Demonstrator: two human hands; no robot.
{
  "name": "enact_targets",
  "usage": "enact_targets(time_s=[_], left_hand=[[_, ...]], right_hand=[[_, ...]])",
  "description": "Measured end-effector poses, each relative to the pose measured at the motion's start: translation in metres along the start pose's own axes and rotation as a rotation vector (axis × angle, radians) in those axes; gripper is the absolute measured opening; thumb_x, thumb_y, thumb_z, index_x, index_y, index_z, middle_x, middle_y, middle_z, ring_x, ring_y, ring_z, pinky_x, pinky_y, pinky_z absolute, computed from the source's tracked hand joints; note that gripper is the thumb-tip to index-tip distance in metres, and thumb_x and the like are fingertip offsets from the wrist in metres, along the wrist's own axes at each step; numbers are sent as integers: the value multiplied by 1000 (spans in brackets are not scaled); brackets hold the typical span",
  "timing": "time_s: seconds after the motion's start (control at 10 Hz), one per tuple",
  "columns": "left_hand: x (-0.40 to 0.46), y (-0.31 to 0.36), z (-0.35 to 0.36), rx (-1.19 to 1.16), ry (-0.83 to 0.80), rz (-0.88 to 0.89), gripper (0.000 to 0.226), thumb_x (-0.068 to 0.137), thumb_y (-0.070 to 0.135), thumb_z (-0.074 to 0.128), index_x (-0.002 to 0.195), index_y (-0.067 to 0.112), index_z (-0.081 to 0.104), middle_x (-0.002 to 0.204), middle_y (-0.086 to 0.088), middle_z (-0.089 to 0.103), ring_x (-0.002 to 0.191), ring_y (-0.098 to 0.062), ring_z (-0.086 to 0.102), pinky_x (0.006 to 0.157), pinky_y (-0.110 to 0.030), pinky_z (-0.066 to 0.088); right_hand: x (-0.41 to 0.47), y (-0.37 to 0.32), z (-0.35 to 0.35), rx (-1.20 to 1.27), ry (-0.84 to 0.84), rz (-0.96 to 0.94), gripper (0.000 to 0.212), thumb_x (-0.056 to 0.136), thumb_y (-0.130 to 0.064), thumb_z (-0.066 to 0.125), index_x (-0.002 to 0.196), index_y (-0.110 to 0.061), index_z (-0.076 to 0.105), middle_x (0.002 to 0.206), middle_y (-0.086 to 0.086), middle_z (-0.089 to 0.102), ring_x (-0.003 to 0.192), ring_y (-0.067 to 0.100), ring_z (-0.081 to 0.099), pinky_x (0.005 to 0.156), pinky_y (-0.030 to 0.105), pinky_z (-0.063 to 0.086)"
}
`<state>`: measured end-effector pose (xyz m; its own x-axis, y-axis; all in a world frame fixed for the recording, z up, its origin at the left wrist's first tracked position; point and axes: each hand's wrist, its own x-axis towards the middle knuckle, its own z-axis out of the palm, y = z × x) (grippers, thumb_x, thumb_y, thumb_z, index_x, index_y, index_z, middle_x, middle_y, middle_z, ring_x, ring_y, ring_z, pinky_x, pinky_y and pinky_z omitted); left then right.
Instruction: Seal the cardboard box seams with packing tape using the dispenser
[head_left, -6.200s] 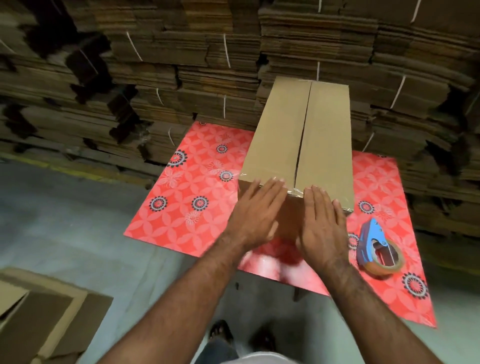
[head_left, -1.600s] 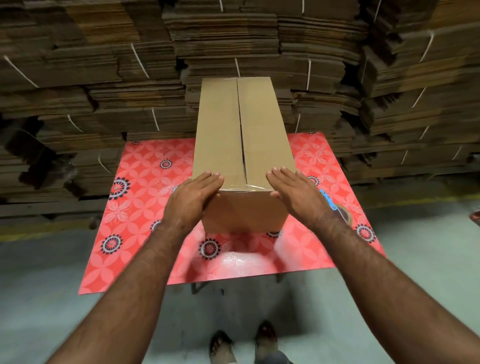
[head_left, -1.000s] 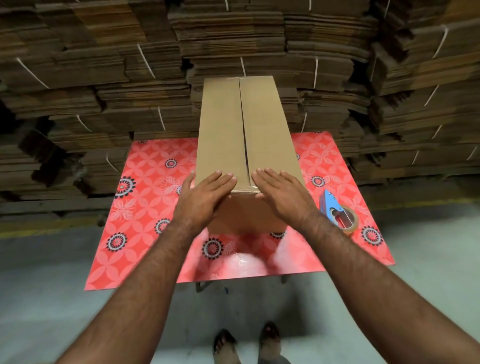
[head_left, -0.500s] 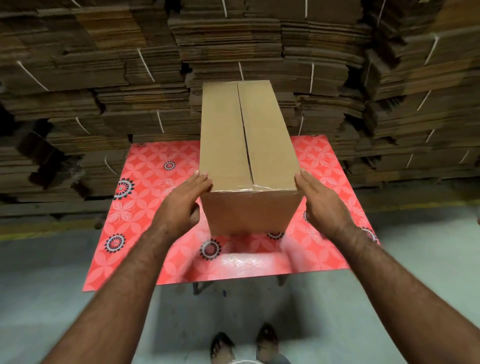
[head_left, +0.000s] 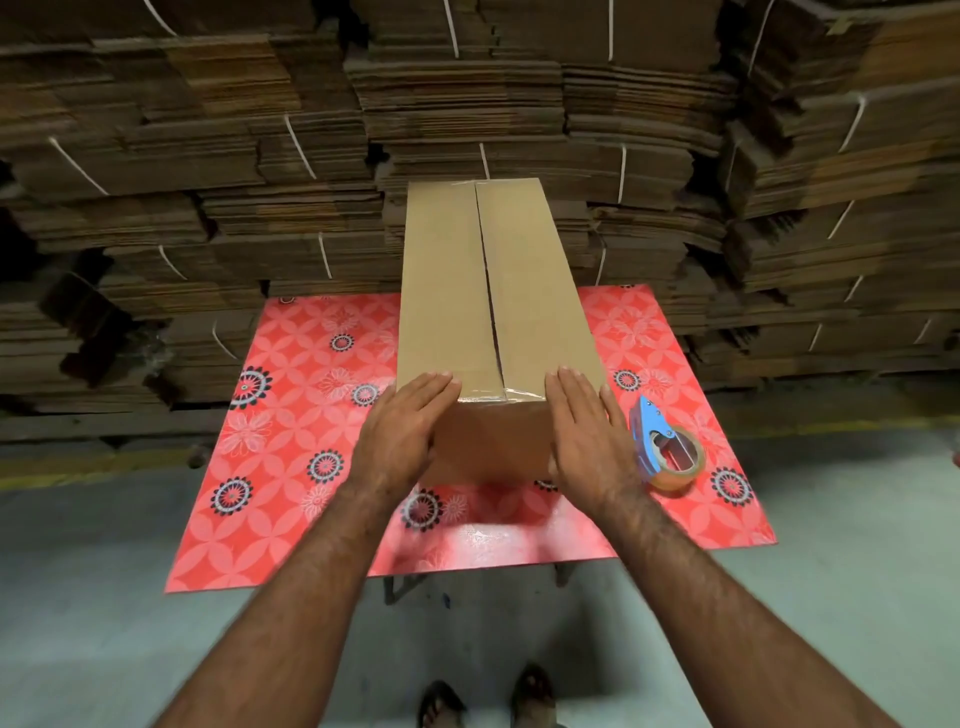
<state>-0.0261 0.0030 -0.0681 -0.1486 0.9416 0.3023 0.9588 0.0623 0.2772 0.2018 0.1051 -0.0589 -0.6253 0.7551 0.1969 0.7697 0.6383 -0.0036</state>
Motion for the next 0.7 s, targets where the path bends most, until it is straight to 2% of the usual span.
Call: enact_targets(time_s=[0.1, 0.2, 0.4, 0.5, 0.6, 0.7], left_hand=[[-11, -4, -2, -44, 9, -2, 90, 57, -19, 70, 138, 16, 58, 142, -4, 58, 133, -26, 53, 102, -56, 47], [-23, -6, -6, -52, 41, 11, 82, 60, -19, 73, 135, 13, 62, 140, -6, 61, 130, -27, 56, 104, -50, 48], [-43, 0, -7, -89, 55, -34, 72, 72, -15, 68, 137, 14, 60, 143, -4, 57, 135, -25, 51, 105, -53, 46], [-48, 13, -11, -72, 29, -84, 63, 78, -7, 64, 137, 15, 59, 145, -5, 56, 138, -25, 49, 108, -57, 41], [-45, 34, -27, 47, 67, -98, 47, 90, 12, 57, 137, 14, 57, 145, -8, 56, 139, -25, 47, 119, -54, 27], [-32, 60, -41, 99, 192, -120, 48, 97, 29, 44, 139, 8, 55, 146, -11, 54, 139, -26, 46, 120, -50, 27]], right_hand=[[-8, -5, 0, 21, -17, -25, 88, 64, -11, 65, 149, -4, 43, 155, 11, 42, 144, 26, 38, 117, 47, 28], [-18, -8, -1, 13, -25, -49, 88, 68, -12, 61, 152, -6, 36, 159, 10, 35, 148, 24, 31, 119, 46, 24], [-38, -17, -3, 33, -5, -48, 84, 70, -11, 60, 152, -5, 37, 158, 10, 37, 147, 25, 34, 117, 47, 28], [-39, -15, -5, 60, -31, -59, 80, 74, -15, 62, 150, -5, 40, 157, 11, 40, 145, 26, 36, 116, 47, 31], [-31, -15, -24, 163, 7, -73, 66, 91, -28, 54, 151, -7, 38, 157, 10, 38, 147, 25, 33, 116, 44, 29], [-20, -17, -44, 219, 79, -70, 61, 98, -34, 47, 153, -9, 35, 159, 9, 35, 148, 23, 29, 118, 44, 26]])
